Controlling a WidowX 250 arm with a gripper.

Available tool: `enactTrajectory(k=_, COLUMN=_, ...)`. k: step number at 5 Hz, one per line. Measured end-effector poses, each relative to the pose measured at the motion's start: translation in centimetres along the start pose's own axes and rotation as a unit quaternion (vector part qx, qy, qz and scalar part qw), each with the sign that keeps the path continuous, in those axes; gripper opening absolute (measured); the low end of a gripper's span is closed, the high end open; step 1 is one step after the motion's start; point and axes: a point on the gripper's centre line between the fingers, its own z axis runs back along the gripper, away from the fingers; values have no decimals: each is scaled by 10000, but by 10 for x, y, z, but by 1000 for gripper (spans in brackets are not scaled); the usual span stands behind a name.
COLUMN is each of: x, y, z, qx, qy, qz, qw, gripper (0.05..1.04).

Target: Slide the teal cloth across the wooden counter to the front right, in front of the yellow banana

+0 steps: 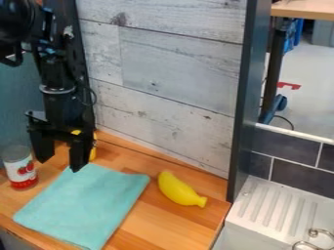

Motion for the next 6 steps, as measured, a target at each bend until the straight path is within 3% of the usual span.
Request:
enactTrajectory(k=3, x=21, y=-1, z=-63, qx=-49, qy=212, qz=-419, qw=9989, gripper=1002)
enactTrajectory(k=6, x=25, y=-15, z=-90, qx=-6, qy=399, qz=-563, qw=9976, gripper=1002)
